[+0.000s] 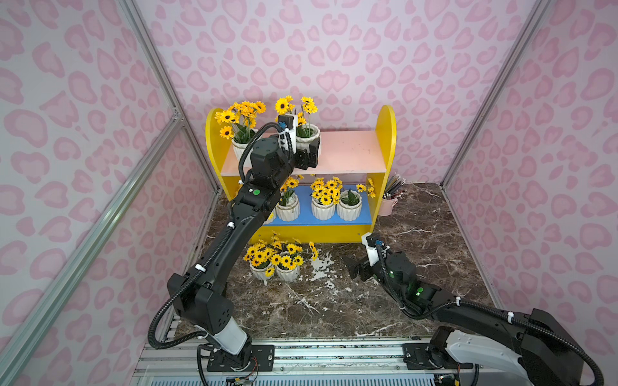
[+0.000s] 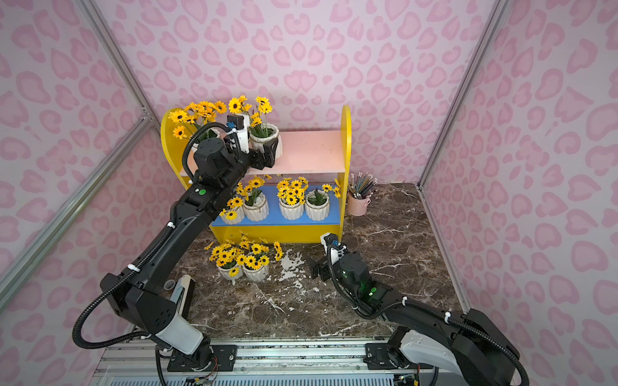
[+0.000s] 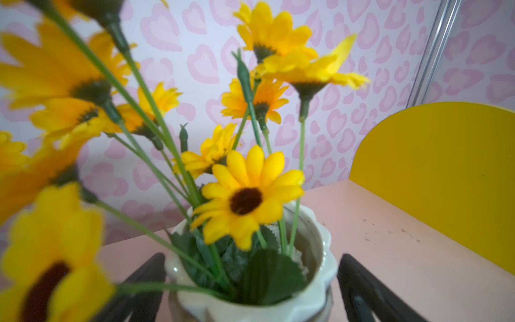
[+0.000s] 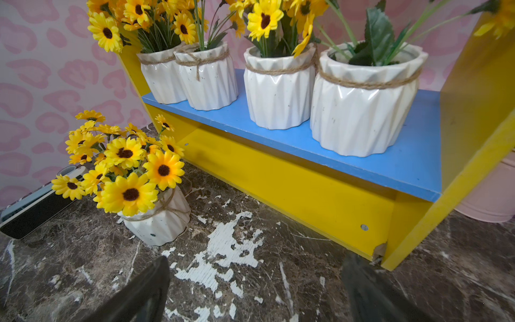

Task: Take the sunflower pots off the shelves
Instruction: Pick up the sunflower pot from the shelf.

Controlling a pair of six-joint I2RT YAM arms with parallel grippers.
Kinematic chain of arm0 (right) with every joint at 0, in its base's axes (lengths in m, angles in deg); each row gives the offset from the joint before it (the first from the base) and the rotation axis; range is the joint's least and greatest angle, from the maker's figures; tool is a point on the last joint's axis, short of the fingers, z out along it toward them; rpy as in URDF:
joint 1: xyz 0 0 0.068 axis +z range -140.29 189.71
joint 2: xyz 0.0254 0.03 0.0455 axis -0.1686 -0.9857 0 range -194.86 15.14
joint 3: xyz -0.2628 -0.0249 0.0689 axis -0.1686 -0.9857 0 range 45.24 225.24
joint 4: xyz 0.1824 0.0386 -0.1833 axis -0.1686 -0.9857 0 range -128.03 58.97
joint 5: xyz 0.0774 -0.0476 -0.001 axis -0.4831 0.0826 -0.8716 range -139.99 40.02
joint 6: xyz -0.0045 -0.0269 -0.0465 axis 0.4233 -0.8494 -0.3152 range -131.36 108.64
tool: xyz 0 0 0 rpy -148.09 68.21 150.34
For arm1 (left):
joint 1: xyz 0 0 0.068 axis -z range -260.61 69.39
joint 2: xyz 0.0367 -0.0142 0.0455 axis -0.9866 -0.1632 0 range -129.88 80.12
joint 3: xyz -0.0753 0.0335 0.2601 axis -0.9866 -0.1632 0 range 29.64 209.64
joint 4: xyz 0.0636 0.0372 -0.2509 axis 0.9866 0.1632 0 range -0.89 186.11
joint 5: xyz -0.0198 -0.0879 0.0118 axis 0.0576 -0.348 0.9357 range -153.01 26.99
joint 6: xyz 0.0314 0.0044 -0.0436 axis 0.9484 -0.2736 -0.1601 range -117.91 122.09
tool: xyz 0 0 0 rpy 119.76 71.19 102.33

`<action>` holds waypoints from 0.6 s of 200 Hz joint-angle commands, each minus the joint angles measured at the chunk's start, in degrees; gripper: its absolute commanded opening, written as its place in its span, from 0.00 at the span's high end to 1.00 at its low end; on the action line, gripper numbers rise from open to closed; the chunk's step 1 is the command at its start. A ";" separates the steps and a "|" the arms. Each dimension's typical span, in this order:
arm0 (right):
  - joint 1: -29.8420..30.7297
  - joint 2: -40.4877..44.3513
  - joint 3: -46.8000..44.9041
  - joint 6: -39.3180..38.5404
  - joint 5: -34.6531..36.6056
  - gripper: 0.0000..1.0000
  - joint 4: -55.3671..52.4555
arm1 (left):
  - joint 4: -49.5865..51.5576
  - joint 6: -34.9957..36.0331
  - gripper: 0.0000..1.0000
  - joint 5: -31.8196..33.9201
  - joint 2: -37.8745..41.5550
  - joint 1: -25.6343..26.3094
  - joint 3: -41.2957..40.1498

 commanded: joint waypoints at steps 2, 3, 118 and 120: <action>-0.06 0.03 0.20 0.08 -0.32 0.02 1.96 | -1.74 -0.01 0.02 1.76 -0.87 0.13 0.71; -0.05 0.06 0.22 0.08 -0.39 0.02 1.97 | -1.77 -0.03 0.02 1.78 -0.89 0.13 0.70; -0.34 0.53 -0.64 0.16 -1.11 0.02 1.91 | -7.33 0.89 0.02 -1.54 -1.45 0.31 -0.52; -0.36 0.53 -0.64 0.16 -1.08 0.02 1.92 | -7.33 0.91 0.02 -1.54 -1.49 0.31 -0.54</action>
